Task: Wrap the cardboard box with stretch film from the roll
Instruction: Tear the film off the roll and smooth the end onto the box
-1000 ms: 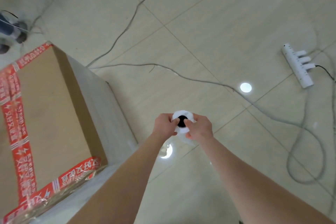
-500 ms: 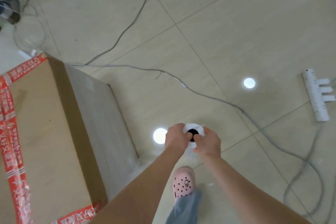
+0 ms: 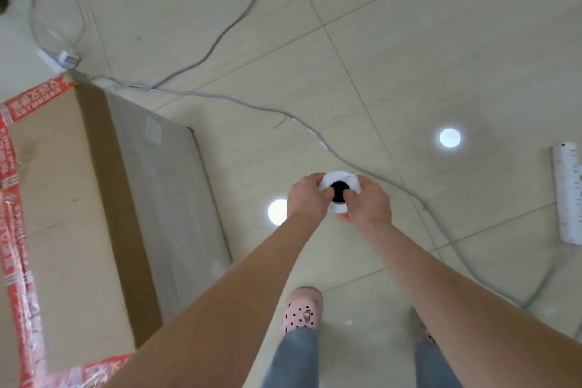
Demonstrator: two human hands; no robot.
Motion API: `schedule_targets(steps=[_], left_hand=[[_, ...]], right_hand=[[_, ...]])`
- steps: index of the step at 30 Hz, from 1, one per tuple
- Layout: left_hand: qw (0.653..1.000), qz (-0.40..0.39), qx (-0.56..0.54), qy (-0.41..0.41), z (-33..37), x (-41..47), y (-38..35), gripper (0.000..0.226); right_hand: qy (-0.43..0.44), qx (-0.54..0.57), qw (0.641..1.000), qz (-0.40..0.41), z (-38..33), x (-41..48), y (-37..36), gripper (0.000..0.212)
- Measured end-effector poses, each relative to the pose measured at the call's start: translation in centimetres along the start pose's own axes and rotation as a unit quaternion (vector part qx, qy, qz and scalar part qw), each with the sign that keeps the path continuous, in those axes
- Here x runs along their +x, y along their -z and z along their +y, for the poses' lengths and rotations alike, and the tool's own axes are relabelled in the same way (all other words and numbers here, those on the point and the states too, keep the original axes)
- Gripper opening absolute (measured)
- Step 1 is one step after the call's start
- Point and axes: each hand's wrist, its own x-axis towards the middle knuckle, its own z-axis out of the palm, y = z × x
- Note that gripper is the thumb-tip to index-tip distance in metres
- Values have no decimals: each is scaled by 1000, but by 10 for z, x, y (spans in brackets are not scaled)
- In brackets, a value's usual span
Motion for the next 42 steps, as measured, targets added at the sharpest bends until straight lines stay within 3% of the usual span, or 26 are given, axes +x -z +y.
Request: schedule_targets(steps=[5, 8, 12, 16, 20, 28, 32, 39, 42], left_hand=[[996, 50, -66, 44, -1, -18, -9, 35], [987, 114, -87, 76, -9, -41, -15, 40], [972, 210, -62, 82, -33, -81, -21, 41], [960, 265, 16, 88, -76, -111, -29, 45], [951, 283, 89, 85, -135, -128, -44, 45], [925, 356, 86, 105, -265, -123, -70, 35], [915, 369, 138, 93, -321, -106, -75, 29], [871, 440, 215, -42, -381, -76, -91, 15], [851, 469, 229, -62, -403, -73, -97, 12]], right_hand=[[52, -98, 993, -45, 1, -8, 18, 39], [130, -183, 974, -9, -3, -21, 33, 48], [277, -269, 922, 18, -10, -52, 28, 44], [389, -326, 861, -25, 1, -81, -11, 46], [415, -367, 829, -78, 39, -92, -65, 46], [470, -418, 763, -150, 111, -81, -179, 46], [507, -416, 736, -169, 127, -68, -234, 41], [563, -387, 711, -168, 138, -25, -293, 33], [602, -363, 692, -164, 139, -9, -309, 32]])
